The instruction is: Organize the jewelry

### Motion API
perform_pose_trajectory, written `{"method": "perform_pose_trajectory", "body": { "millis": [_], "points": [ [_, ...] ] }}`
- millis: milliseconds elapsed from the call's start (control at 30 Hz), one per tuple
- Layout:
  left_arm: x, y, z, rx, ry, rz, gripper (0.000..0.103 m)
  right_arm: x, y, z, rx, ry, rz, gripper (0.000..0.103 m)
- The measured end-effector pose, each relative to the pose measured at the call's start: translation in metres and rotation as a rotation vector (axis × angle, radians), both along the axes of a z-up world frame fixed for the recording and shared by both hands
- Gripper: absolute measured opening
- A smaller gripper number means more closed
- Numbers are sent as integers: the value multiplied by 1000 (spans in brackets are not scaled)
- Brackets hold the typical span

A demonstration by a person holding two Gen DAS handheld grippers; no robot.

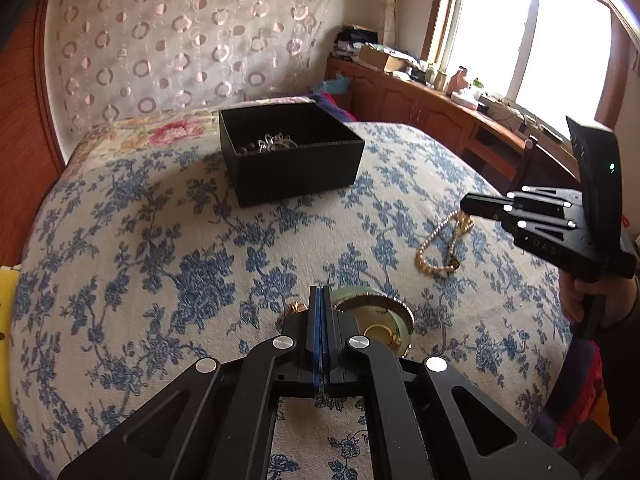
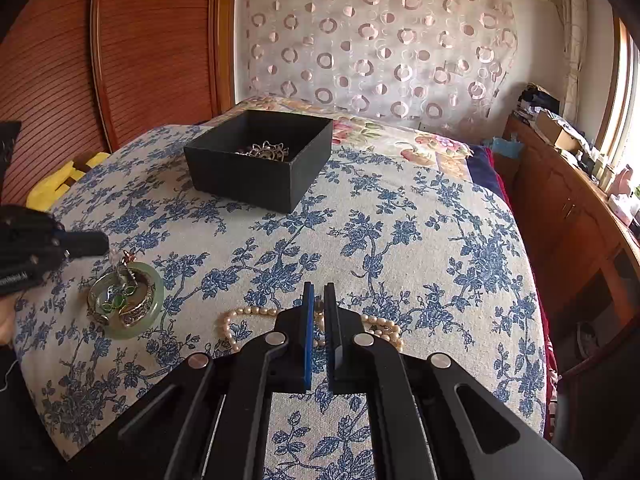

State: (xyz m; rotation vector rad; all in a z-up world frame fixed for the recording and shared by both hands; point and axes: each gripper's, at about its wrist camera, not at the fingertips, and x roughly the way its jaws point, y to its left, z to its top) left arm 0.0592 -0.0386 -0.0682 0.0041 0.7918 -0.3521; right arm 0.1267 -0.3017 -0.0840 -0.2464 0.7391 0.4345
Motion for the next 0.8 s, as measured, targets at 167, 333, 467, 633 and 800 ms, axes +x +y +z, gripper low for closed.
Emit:
{"method": "perform_pose_trajectory", "body": {
  "millis": [167, 333, 467, 633, 800],
  "points": [
    [0, 2, 18, -14, -41, 6, 0, -1, 1, 1, 7, -5, 3, 5],
    [7, 5, 36, -20, -82, 12, 0, -3, 6, 15, 20, -32, 19, 5],
    [12, 5, 35, -9, -66, -1, 0, -5, 9, 25, 28, -48, 30, 5],
    [23, 4, 6, -1, 46, -7, 4, -5, 11, 20, 23, -35, 35, 5],
    [35, 3, -17, -4, 120, -26, 4, -3, 10, 14, 25, -19, 31, 5]
  ]
}}
